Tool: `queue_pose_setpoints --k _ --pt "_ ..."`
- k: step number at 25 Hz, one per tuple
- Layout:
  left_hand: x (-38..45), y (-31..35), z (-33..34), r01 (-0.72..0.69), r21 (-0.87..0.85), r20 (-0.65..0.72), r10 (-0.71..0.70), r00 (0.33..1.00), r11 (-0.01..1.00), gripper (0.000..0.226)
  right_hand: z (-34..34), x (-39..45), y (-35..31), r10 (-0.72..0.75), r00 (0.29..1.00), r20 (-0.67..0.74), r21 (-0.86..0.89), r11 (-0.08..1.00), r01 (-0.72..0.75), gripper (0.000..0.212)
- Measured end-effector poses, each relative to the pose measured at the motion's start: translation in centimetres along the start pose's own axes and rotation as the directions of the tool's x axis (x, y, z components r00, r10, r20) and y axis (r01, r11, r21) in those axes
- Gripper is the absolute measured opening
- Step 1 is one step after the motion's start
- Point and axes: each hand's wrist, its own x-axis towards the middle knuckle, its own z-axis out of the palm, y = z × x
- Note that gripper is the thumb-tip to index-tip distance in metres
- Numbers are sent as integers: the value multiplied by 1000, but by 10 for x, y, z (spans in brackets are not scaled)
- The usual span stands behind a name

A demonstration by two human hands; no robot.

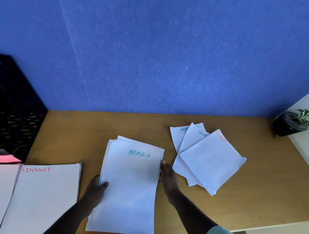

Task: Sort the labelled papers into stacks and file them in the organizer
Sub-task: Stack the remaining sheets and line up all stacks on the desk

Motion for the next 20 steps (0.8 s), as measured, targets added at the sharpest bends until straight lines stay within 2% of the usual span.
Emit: queue_pose_setpoints --k 1,2,3,5,8,10,13,17,20 --pt "0 0 2 9 -2 -24 -9 1000 1000 19 -7 7 6 -62 990 -124 -204 978 35 40" --pt "0 0 4 21 4 -47 -21 999 1000 19 -16 11 15 -149 964 -219 -448 894 36 31" --pt "0 -2 5 36 7 -69 -35 997 999 20 -24 13 24 -208 947 -246 -643 766 1 34" --pt "2 -6 5 55 22 -93 -52 994 998 25 -42 16 44 -218 950 -224 -802 595 -52 59" --pt "3 -12 2 76 16 -96 -74 993 997 26 -65 30 62 -220 959 -180 -883 465 -59 80" --pt "4 -11 -1 83 4 -88 -82 993 997 25 -75 40 61 -201 965 -170 -908 413 -73 85" --pt "6 -12 -1 103 0 -111 -102 989 995 25 -83 48 54 -194 970 -147 -929 365 -68 71" --pt "6 -16 5 152 -9 -96 -152 984 988 27 -90 51 52 -254 963 -84 -965 263 -15 55" --pt "5 -16 8 174 -29 -91 -176 980 984 25 -88 49 45 -223 974 -50 -984 178 -10 31"
